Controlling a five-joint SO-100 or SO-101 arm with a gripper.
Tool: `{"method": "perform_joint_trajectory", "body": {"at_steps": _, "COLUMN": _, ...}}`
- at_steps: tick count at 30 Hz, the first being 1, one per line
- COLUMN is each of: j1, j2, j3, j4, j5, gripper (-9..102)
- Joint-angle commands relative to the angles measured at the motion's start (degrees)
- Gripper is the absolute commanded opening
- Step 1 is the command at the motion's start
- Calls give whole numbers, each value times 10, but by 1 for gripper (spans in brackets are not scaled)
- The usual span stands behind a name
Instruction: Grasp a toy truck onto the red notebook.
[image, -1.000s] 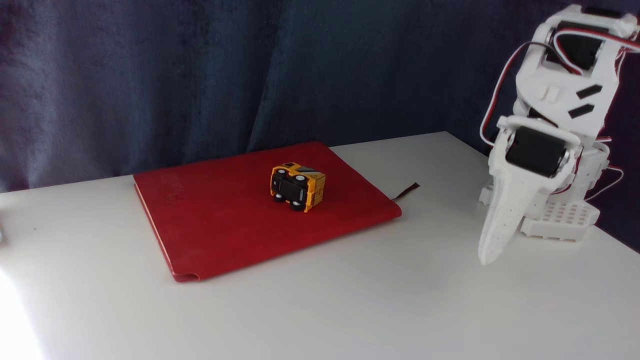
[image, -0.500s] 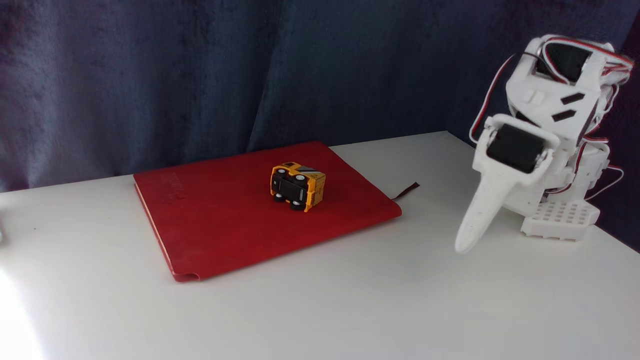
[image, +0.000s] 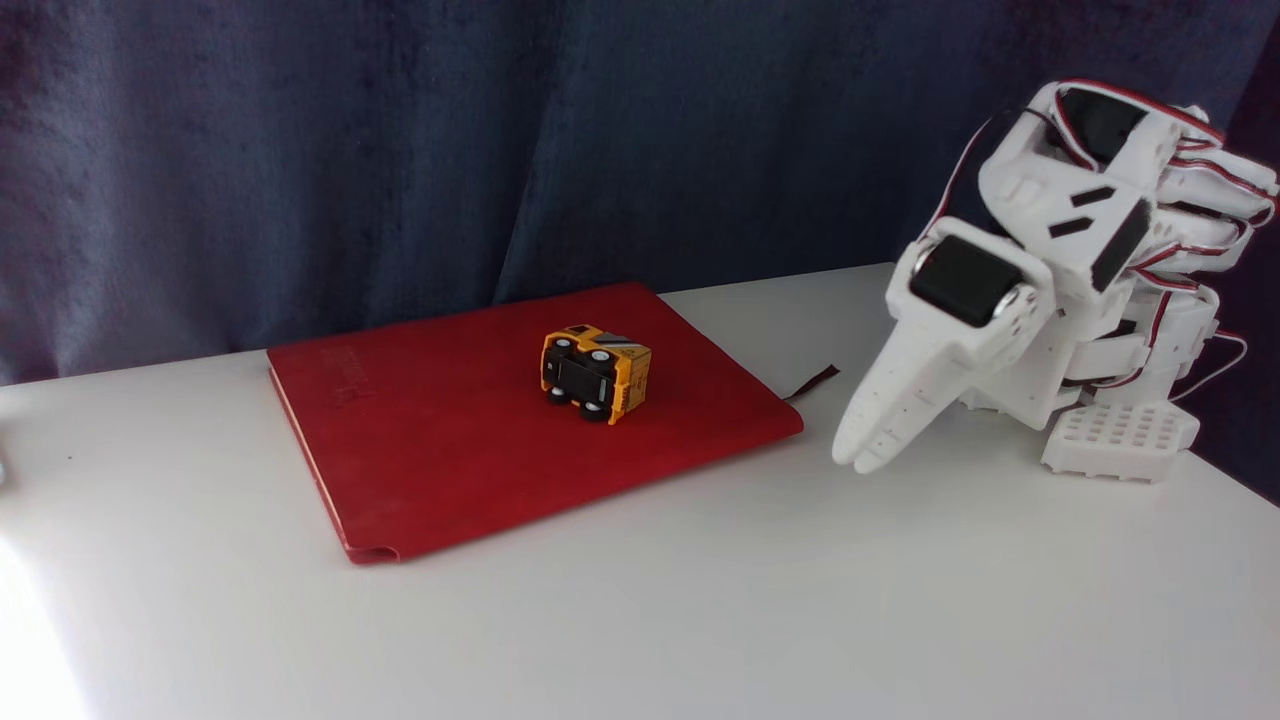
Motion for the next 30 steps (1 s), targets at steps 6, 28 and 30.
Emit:
{"method": "perform_joint_trajectory", "body": {"at_steps": 6, "j1": 112, "j2": 10, "j3": -3, "j4": -5, "j5": 4, "gripper": 10}}
{"method": "perform_joint_trajectory", "body": {"at_steps": 28, "j1": 144, "j2": 10, "j3": -1, "j4": -8, "j5": -5, "gripper": 0}}
{"method": "perform_joint_trajectory", "body": {"at_steps": 30, "j1": 115, "j2": 10, "j3": -1, "j4": -11, "j5": -5, "gripper": 0}}
